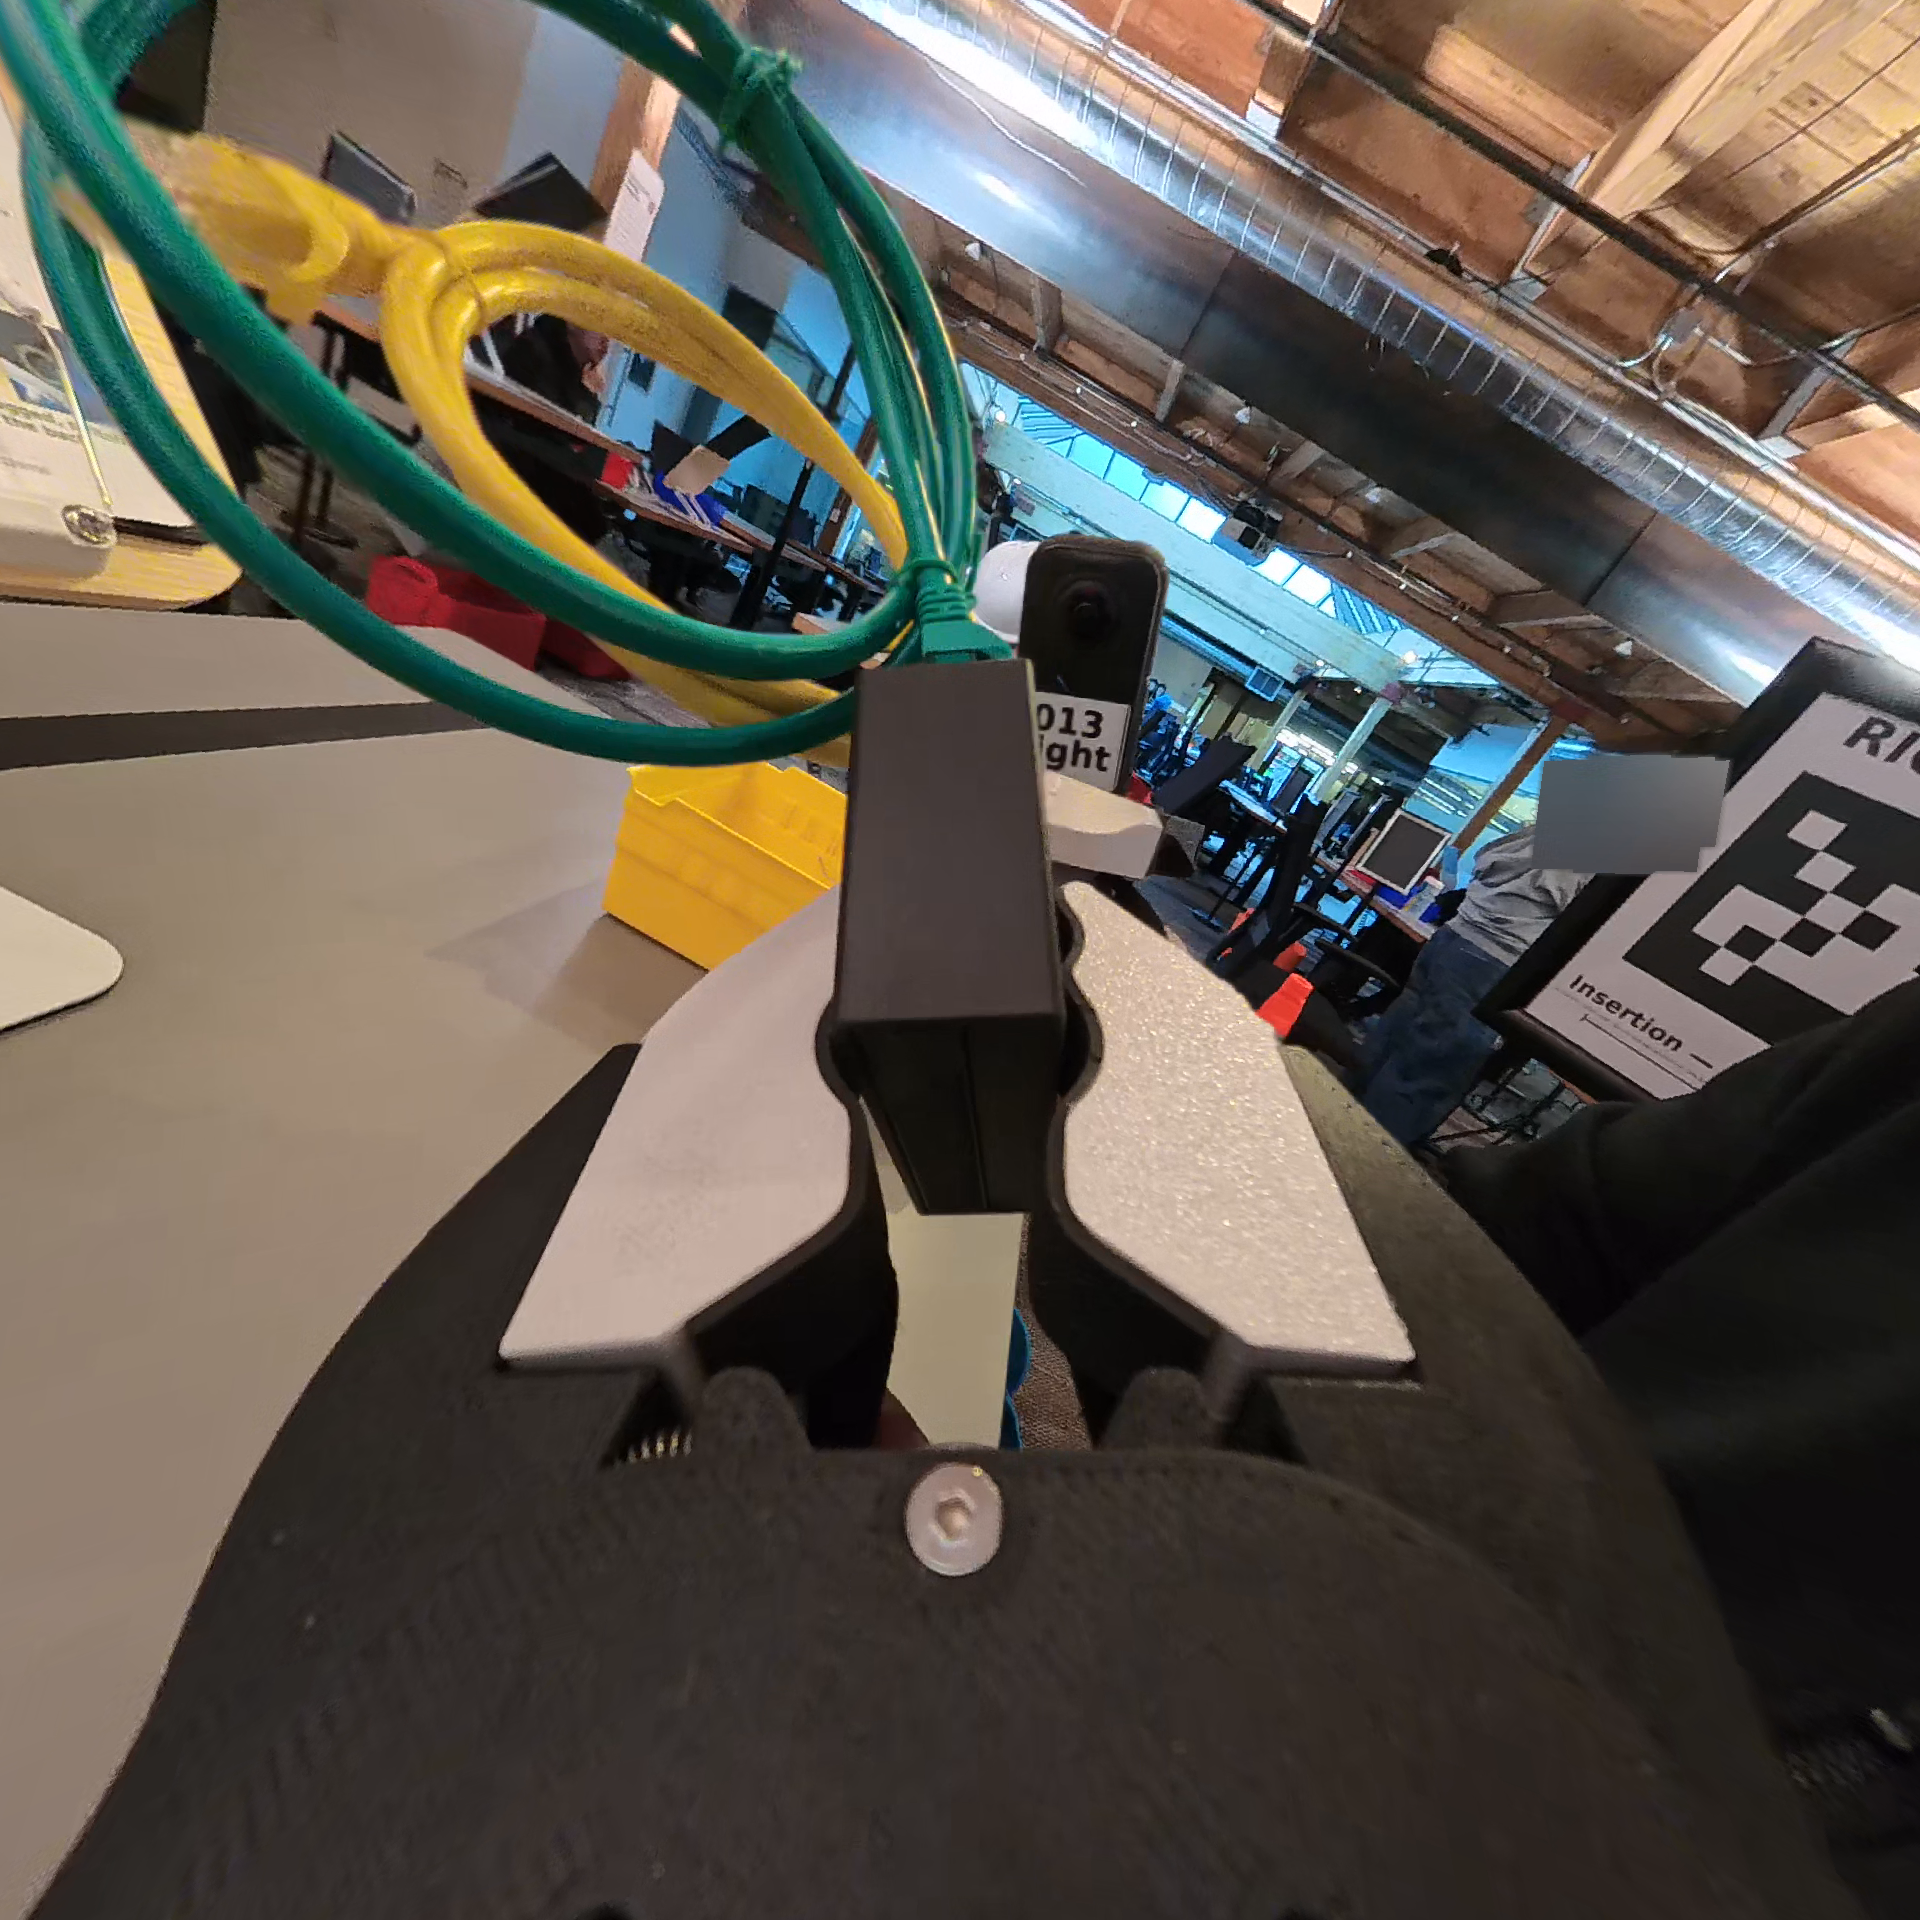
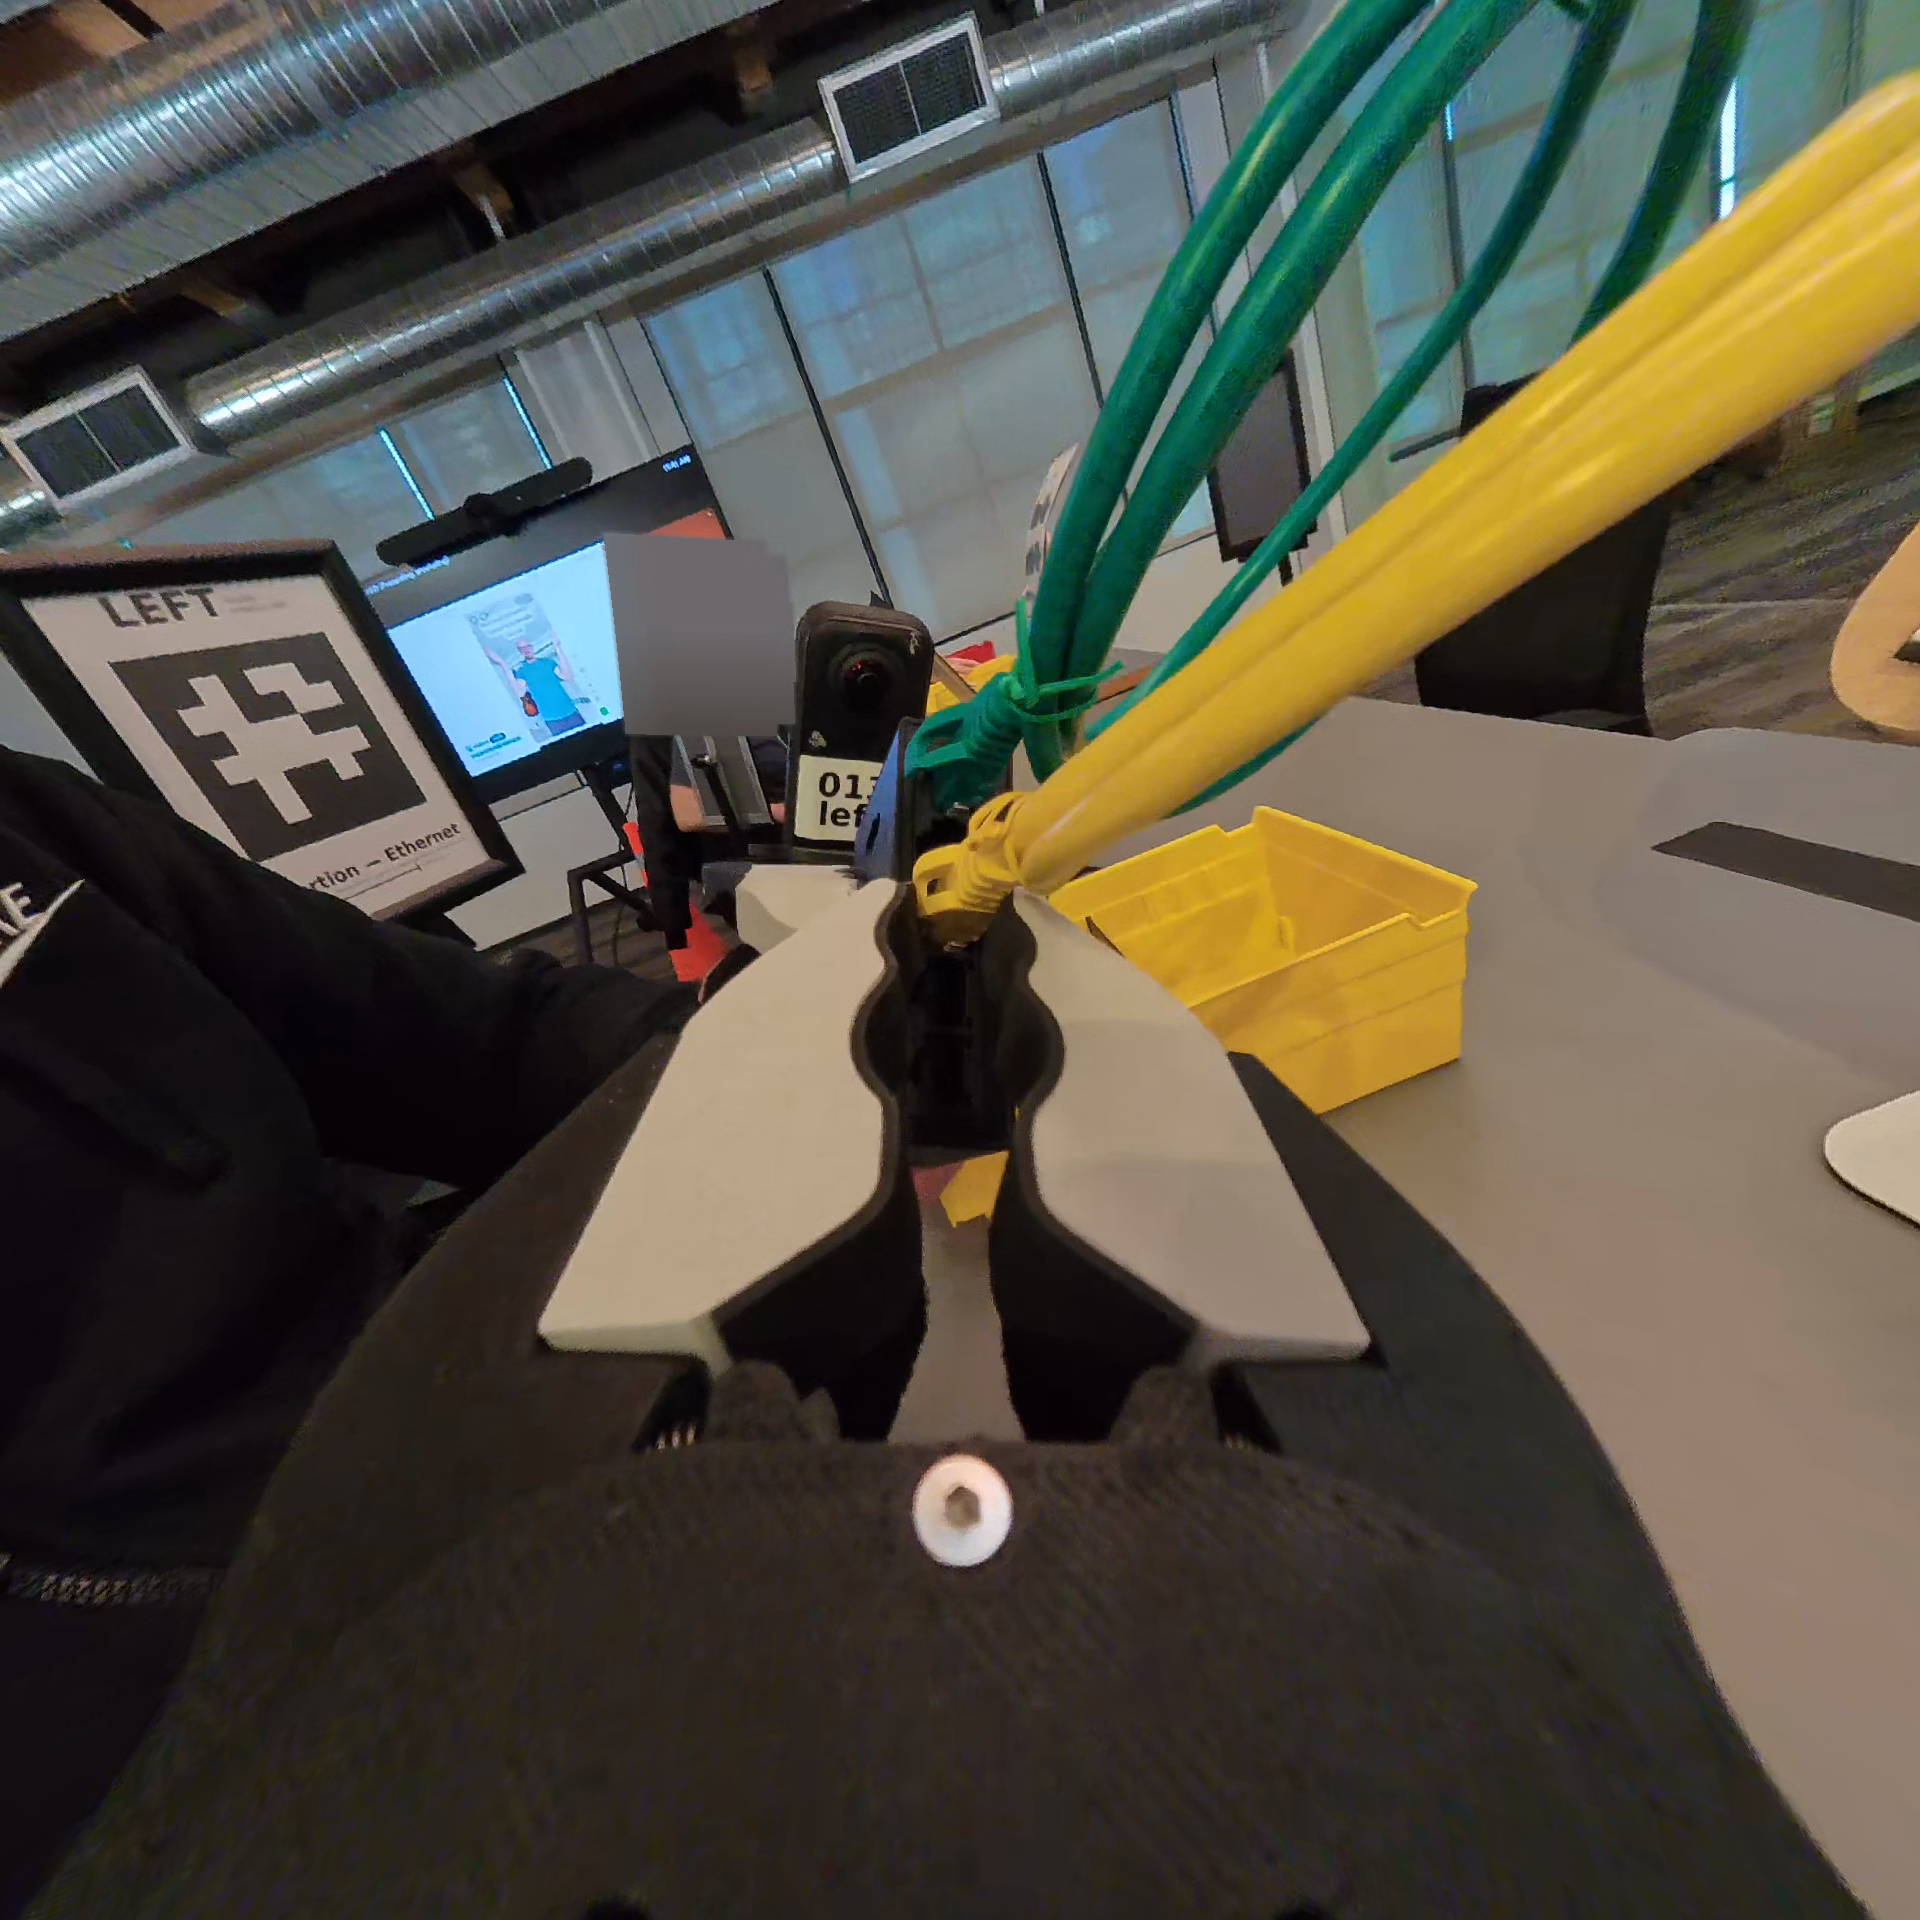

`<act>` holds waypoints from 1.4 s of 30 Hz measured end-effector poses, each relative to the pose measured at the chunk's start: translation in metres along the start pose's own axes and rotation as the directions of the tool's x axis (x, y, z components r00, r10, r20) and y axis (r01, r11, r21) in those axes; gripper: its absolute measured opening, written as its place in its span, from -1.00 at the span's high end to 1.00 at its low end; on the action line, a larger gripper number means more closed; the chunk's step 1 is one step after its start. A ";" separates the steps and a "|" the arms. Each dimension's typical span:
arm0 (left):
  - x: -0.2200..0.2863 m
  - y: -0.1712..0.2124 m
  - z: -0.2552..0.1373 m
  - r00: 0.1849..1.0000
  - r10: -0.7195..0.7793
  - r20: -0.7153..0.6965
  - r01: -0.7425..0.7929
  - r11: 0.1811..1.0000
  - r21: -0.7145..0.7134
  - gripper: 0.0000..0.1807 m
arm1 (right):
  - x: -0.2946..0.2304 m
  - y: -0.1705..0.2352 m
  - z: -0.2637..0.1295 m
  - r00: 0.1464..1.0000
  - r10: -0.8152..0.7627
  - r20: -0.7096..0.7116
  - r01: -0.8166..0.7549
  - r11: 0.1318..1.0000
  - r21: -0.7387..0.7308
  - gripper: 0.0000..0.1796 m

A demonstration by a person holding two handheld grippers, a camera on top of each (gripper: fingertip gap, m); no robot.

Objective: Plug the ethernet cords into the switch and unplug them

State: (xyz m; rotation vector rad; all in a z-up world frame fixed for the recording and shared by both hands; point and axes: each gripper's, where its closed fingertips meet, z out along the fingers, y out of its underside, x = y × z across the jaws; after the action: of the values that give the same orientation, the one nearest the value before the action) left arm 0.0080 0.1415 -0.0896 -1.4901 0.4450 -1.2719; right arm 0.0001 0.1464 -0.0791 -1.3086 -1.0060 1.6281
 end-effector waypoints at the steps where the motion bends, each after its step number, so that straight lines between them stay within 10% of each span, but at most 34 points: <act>1: 0.003 0.000 0.001 1.000 0.002 -0.004 -0.002 1.000 0.001 0.67 | -0.002 -0.003 0.000 1.000 -0.019 -0.006 0.019 1.000 0.003 0.87; 42: 0.018 -0.004 -0.006 0.985 0.155 -0.070 -0.163 0.979 -0.122 0.67 | -0.023 -0.001 -0.010 0.991 -0.106 0.086 0.117 0.983 -0.140 0.86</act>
State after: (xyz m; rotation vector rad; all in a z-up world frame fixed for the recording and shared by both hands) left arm 0.0076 0.1255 -0.0786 -1.4927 0.6829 -1.1822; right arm 0.0133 0.1267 -0.0718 -1.2667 -1.2432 1.5556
